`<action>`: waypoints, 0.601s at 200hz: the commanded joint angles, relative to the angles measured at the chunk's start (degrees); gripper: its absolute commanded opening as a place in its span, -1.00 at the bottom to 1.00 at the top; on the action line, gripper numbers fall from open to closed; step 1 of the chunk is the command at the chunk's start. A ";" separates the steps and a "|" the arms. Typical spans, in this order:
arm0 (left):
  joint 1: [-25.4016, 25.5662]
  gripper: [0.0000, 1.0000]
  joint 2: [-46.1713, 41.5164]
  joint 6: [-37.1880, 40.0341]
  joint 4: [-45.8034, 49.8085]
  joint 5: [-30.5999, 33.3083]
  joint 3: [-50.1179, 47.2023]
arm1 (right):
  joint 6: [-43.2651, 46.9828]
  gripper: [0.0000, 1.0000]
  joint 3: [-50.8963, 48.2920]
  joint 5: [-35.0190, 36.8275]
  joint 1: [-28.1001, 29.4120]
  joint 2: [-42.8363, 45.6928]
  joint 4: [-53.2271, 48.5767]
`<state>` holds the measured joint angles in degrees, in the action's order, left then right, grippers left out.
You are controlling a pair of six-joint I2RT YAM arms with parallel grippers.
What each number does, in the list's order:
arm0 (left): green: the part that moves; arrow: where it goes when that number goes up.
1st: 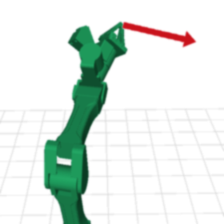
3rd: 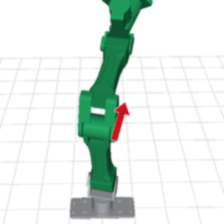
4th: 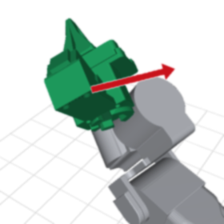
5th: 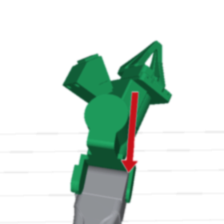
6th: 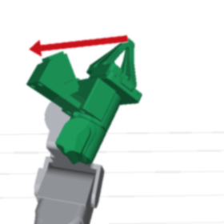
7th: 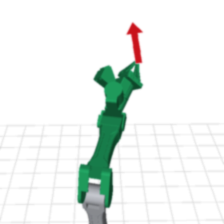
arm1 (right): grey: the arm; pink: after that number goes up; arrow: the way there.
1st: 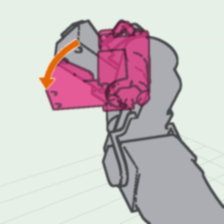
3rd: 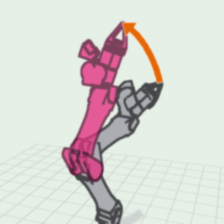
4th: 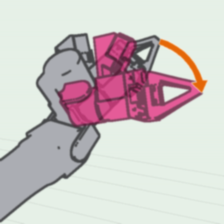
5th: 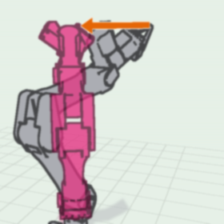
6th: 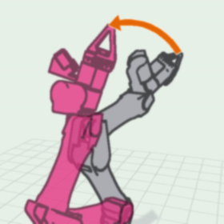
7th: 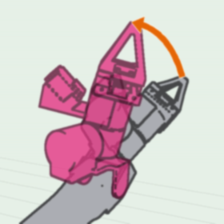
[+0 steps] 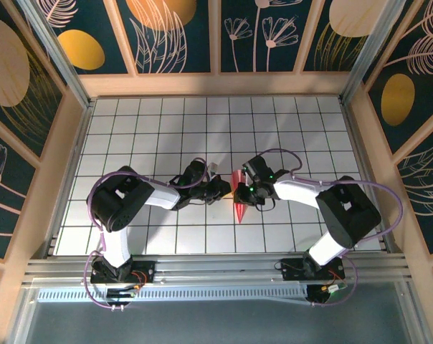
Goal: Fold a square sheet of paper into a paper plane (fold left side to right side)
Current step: Pick up the paper plane at the center of the table.
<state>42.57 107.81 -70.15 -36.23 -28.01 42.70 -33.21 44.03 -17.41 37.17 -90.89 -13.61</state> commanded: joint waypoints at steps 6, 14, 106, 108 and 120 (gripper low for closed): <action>0.50 -0.98 1.41 -0.22 1.06 0.29 1.07 | -1.15 -0.63 2.27 1.85 1.15 -1.60 -2.20; 0.48 -0.94 1.44 -0.17 1.12 0.32 1.07 | -1.24 -0.63 2.53 1.94 1.39 -1.82 -2.30; -0.51 -0.49 -8.66 4.06 7.77 7.59 -0.89 | -0.72 -0.90 6.86 5.93 2.20 -0.89 -8.48; -0.61 -0.48 -9.11 4.30 8.17 7.83 -0.98 | -0.67 -0.91 7.10 6.08 2.21 -0.87 -8.77; -1.61 -0.42 -13.09 5.23 9.90 9.30 -1.78 | -0.07 -0.96 8.39 6.88 2.20 -0.99 -10.48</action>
<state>42.44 102.15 -67.33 -30.83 -23.20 41.93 -33.76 49.32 -13.78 38.85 -92.75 -18.96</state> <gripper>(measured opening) 0.265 0.049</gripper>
